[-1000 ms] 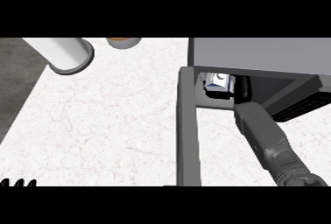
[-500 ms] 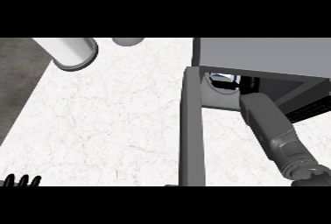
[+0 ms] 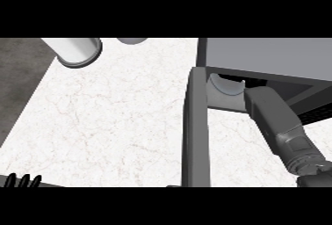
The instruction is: Pick up the milk, place it into the microwave and close the microwave
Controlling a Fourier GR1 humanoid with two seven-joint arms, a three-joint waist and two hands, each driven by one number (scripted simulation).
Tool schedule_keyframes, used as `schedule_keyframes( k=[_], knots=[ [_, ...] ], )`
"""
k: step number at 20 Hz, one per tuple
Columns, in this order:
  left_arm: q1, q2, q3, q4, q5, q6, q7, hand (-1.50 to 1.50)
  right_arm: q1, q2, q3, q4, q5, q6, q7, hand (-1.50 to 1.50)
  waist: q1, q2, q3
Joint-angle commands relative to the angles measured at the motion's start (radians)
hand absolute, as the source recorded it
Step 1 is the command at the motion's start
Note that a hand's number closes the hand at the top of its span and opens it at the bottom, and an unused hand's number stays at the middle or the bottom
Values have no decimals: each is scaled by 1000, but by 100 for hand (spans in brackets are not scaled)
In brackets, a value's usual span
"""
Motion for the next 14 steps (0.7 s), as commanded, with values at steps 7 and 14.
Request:
schedule_keyframes(
  k=[7, 14],
  knots=[
    [-23, 18, 8, 31, 7, -16, 12, -150, -29, 14, -17, 26, 21, -184, -22, 150, 10, 2, 0],
    [-60, 34, 23, 18, -4, -7, 17, -150, 79, -94, 116, 172, 175, -429, 335, -150, 41, 33, -12]
  ],
)
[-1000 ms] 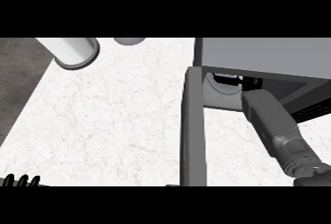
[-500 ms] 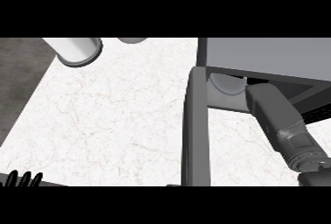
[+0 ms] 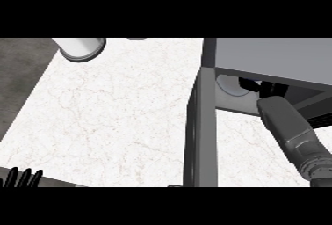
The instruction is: Pick up the milk, place it into the microwave and close the microwave
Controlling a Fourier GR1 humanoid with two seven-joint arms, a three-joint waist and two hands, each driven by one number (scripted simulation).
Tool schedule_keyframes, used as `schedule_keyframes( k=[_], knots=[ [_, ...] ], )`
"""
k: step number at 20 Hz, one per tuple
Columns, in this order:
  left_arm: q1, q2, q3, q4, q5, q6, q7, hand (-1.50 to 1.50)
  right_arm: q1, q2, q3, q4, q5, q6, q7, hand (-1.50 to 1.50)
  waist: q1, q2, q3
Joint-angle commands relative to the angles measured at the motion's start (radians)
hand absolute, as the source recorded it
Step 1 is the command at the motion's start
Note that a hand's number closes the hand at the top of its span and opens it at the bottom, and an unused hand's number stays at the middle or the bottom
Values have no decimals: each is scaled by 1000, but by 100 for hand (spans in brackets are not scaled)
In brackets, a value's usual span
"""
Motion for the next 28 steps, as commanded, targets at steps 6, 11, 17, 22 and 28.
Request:
schedule_keyframes(
  k=[6, 11, 17, 22, 28],
  knots=[
    [-40, 2, 7, 49, -12, 4, 0, -150, -52, 86, 123, 22, 129, 59, 47, -150, 19, -10, 17],
    [-63, 2, 8, 42, -14, 13, 8, -150, -88, 89, 132, 29, 137, 156, 45, -150, 8, -11, 18],
    [-84, -11, -6, 53, -41, 24, 1, -150, -92, 140, 129, 33, 133, 250, 34, -150, -10, -16, 18],
    [-71, -1, 7, 48, -31, 13, -4, -150, -92, 186, 56, -31, 60, 308, -5, -150, -14, -20, 20],
    [-50, -3, 10, 32, -17, 4, -8, -150, -26, 203, -35, -95, -27, 426, -123, -150, -58, -36, 20]
  ],
)
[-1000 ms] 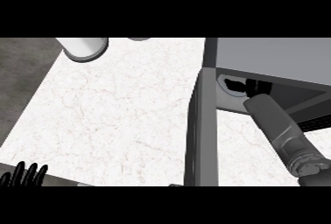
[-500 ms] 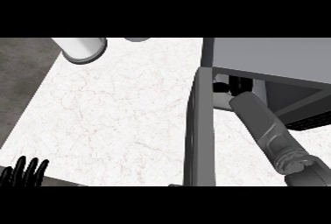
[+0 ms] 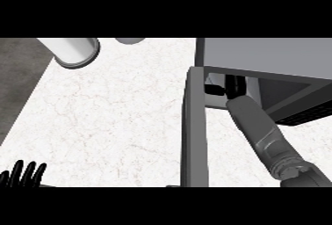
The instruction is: Pick up the milk, place it into the microwave and close the microwave
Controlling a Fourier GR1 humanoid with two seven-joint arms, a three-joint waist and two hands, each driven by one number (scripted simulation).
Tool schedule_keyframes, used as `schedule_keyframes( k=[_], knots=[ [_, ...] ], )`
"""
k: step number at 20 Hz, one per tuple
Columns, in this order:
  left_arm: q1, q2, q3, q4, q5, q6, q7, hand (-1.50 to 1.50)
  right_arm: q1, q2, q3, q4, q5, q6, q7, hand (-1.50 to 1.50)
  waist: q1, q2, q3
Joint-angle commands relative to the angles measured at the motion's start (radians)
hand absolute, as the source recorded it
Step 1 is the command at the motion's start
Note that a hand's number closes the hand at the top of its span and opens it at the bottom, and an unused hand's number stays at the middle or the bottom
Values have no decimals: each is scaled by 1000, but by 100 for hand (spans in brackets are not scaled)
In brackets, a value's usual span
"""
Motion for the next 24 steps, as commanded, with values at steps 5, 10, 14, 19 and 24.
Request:
schedule_keyframes(
  k=[5, 10, 14, 19, 24],
  knots=[
    [39, -2, 2, -19, 9, -9, 2, -150, 99, 65, -130, -77, -137, 224, -169, -150, -50, -32, 1],
    [65, -12, 5, -27, -8, -2, -4, -150, 152, 45, -155, -57, -159, 343, -244, -150, -58, -38, -1],
    [96, -29, -5, -58, -17, 0, -3, -150, 235, 48, -164, -49, -163, 384, -341, -150, -73, -44, -2],
    [86, -41, -29, -69, -38, 21, 45, -150, 281, 41, -182, -63, -181, 463, -399, -150, -93, -50, -3],
    [68, -30, -18, -106, -13, 25, 106, -150, 363, 66, -162, -93, -178, 568, -439, -150, -118, -59, -4]
  ],
)
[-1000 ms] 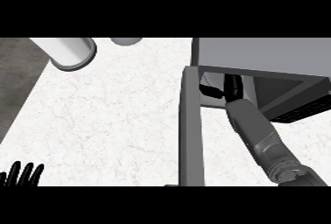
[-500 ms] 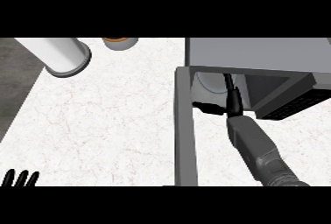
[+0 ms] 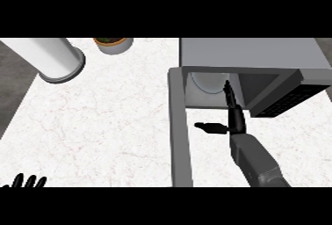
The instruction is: Pick up the milk, place it into the microwave and close the microwave
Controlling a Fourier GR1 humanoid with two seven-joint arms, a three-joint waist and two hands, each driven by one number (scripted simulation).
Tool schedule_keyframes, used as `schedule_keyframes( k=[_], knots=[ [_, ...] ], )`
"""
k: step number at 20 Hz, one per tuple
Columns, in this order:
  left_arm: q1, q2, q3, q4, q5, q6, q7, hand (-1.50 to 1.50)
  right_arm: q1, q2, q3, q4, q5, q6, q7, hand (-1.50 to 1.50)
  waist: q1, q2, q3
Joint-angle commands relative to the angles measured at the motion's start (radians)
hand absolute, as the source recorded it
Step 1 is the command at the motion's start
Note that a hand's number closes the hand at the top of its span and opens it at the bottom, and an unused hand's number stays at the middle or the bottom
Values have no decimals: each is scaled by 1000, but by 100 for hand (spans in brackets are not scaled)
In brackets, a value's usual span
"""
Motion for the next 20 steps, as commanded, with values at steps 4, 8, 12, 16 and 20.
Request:
schedule_keyframes(
  k=[4, 8, 12, 16, 20],
  knots=[
    [-31, -2, -33, 2, -71, -2, 32, -150, 118, -27, 46, -49, 20, 186, -53, -150, -23, -9, -2],
    [10, -3, -38, 20, -85, -35, 12, -150, 209, -37, 66, -174, 8, 190, -6, -150, -32, -15, -3],
    [-28, -32, -84, 18, -103, -11, 55, -150, 327, -77, 73, -290, -13, 220, 14, -150, -36, -15, -3],
    [-92, 3, -135, 110, -178, -70, 19, -150, 441, -108, 73, -404, -35, 247, -20, 150, -49, -18, -4],
    [-144, 3, -218, 115, -267, -53, 94, -150, 526, -158, 72, -505, -57, 273, 47, 150, -47, -16, -4]
  ],
)
